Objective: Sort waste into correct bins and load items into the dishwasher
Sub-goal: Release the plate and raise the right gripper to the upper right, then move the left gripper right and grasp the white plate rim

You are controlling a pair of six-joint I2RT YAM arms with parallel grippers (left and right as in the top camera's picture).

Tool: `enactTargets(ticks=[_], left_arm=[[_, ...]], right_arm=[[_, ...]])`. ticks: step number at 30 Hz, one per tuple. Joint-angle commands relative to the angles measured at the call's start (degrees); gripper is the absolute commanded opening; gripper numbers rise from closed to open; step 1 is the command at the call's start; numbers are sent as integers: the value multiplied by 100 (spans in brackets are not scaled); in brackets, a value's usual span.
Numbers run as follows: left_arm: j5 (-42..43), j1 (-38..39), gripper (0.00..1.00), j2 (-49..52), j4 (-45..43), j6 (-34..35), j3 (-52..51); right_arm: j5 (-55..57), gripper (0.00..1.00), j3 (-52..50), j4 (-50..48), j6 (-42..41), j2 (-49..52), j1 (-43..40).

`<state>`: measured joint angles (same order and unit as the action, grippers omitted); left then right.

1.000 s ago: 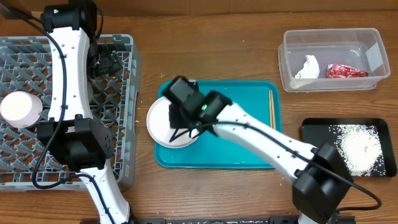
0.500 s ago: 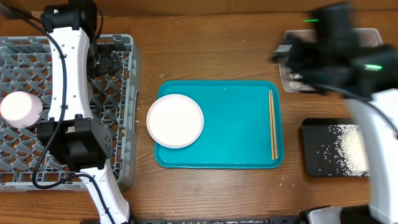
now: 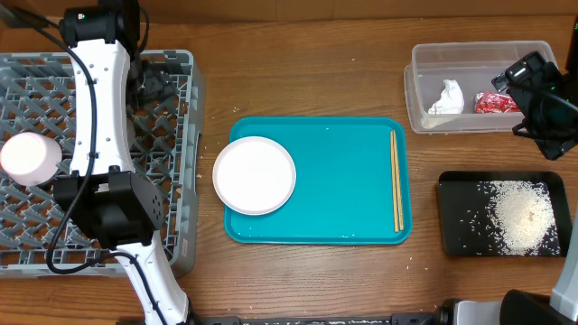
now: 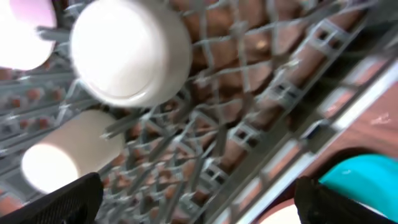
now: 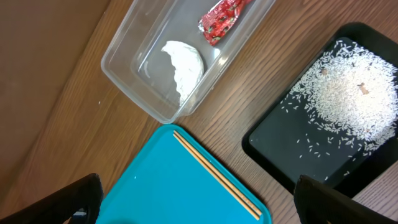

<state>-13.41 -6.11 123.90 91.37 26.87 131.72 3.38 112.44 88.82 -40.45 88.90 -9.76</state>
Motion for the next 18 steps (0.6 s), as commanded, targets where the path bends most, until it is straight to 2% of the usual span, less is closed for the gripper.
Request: enactTargets(ticks=[1,3,7,11,13,15,17,18], left_arm=[[1836,24,100,48,35,682,39],[2962,35,100,50,525,501,37],[3950,184,100,50,546,466,15],[4586,658,100,50,546,-848,-52],[4393,1086,100,50,546,-1128,-186],[3698,1539,100,50,546,-1016,-378],[2638,2028,100,50,546,-481,-647],[1687,2514,100,50,501,15,-951]], right_arm=[[42,100,44,0,11,-11,-17],[42,100,44,0,11,-11,-17],[42,100,44,0,11,-11,-17],[42,100,44,0,11,-11,-17],[44,100,44,0,11,-11,-17],[42,100,44,0,11,-11,-17],[42,100,44,0,11,-11,-17],[42,100,44,0,11,-11,-17]])
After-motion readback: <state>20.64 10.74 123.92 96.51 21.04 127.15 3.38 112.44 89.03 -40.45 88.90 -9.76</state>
